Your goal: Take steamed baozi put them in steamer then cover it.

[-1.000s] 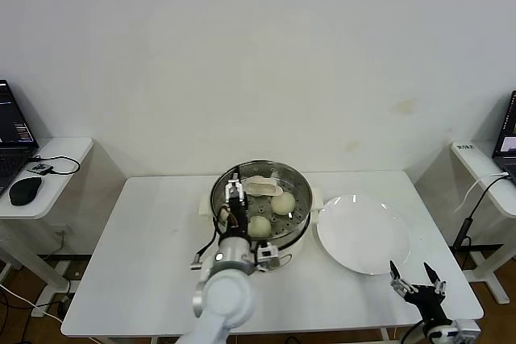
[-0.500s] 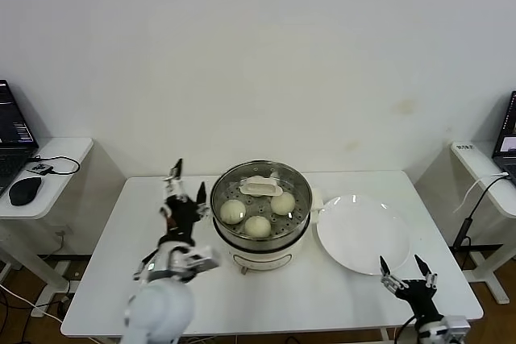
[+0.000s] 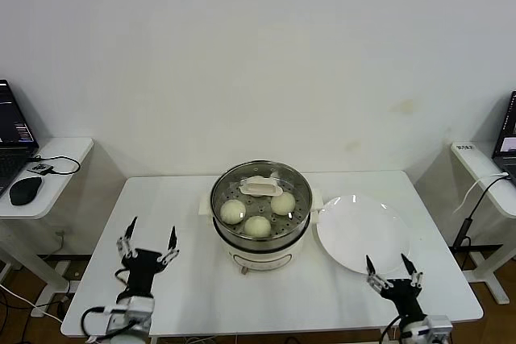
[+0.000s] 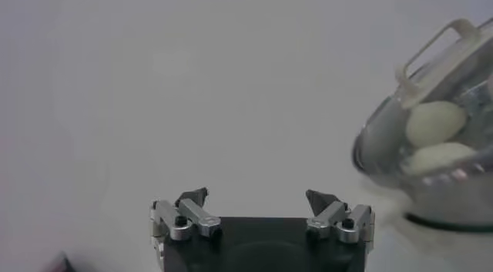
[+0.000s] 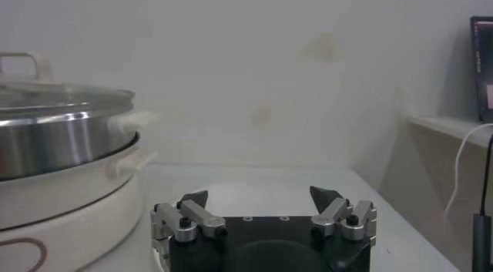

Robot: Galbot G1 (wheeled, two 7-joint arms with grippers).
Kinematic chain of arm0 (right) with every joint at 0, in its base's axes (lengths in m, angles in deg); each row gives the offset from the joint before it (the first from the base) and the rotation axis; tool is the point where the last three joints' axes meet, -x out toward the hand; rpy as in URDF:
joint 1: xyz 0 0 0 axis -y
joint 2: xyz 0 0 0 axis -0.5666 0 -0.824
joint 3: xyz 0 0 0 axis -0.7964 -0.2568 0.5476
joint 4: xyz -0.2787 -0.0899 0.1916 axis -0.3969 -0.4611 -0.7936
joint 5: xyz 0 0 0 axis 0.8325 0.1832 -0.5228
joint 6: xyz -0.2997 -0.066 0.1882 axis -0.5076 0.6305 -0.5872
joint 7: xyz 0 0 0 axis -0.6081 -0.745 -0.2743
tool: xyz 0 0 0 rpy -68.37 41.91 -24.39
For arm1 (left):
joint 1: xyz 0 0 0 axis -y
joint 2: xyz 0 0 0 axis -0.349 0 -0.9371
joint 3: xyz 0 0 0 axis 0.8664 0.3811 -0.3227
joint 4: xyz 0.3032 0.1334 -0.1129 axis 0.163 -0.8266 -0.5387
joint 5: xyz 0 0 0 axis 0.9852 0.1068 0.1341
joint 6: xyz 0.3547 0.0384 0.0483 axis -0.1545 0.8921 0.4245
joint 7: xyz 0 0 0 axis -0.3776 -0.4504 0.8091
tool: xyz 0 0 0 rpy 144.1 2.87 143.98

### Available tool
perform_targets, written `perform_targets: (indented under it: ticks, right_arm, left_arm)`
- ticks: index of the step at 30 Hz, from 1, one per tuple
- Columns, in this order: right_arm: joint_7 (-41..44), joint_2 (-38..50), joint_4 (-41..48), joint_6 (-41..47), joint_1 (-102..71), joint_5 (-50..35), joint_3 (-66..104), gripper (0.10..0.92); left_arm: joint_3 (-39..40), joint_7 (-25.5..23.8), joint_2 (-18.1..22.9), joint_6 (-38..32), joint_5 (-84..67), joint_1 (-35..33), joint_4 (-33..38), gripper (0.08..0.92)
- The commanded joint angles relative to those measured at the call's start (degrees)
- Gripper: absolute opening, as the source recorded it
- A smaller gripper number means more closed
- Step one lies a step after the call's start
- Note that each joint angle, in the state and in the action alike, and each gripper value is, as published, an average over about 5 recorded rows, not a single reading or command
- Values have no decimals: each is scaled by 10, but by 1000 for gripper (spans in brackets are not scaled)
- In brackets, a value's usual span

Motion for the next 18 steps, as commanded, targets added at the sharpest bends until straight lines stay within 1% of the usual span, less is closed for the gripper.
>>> perform_targets:
  ticks: [1,4,12,18]
  right_arm:
    - [-28,-11,-33,76,-22,12,-21,823]
    - [-36,-12,-40,78,-28,15,-19,823]
    - [-46,-16,-52,59,-38,12,-29,823]
    - [-51,-11,-43,39,-39,48,-34,823]
  left_arm:
    - [-48,-18,-3,-24,-181,-88,-8,823]
    - [-45,-26,-5,-9,-175,-90,-8,823]
    - [-36,-27,-3,-5,-158,-96,8,823]
    - [-26,-27,1,-5,-139,-111,22,823]
